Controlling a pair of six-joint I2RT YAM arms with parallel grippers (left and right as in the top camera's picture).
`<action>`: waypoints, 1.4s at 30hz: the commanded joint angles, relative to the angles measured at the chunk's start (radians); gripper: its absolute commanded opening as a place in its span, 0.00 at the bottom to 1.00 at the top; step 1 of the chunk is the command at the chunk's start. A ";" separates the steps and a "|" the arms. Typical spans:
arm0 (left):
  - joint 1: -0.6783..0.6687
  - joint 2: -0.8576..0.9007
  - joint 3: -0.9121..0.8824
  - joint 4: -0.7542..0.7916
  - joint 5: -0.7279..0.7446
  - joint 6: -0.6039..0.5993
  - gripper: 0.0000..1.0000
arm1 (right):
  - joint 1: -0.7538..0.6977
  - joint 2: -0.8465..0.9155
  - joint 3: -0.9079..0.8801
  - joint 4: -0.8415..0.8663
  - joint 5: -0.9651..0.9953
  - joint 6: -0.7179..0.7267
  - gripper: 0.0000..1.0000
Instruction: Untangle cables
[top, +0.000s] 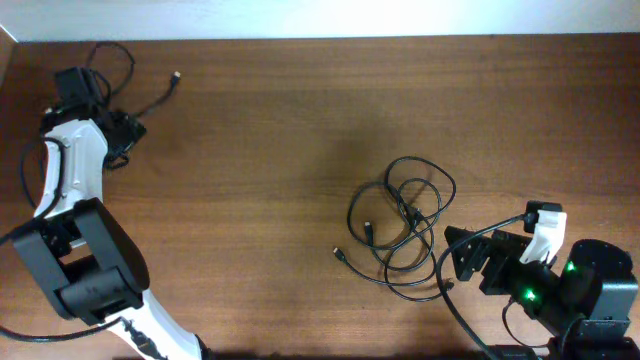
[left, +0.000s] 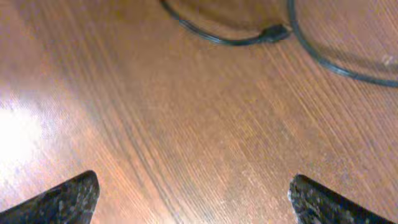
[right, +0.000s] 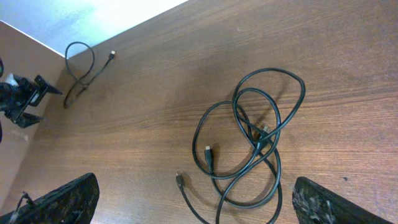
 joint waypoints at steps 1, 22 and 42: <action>0.008 -0.040 0.014 -0.121 0.216 -0.071 0.99 | -0.004 -0.005 0.004 0.003 -0.002 -0.014 0.99; -0.752 -0.983 -0.351 -0.341 0.312 0.302 0.99 | -0.004 -0.005 0.004 0.003 -0.002 -0.014 0.98; -0.865 -0.570 -0.874 0.500 1.002 -0.217 0.99 | -0.004 -0.005 0.004 0.003 -0.002 -0.014 0.98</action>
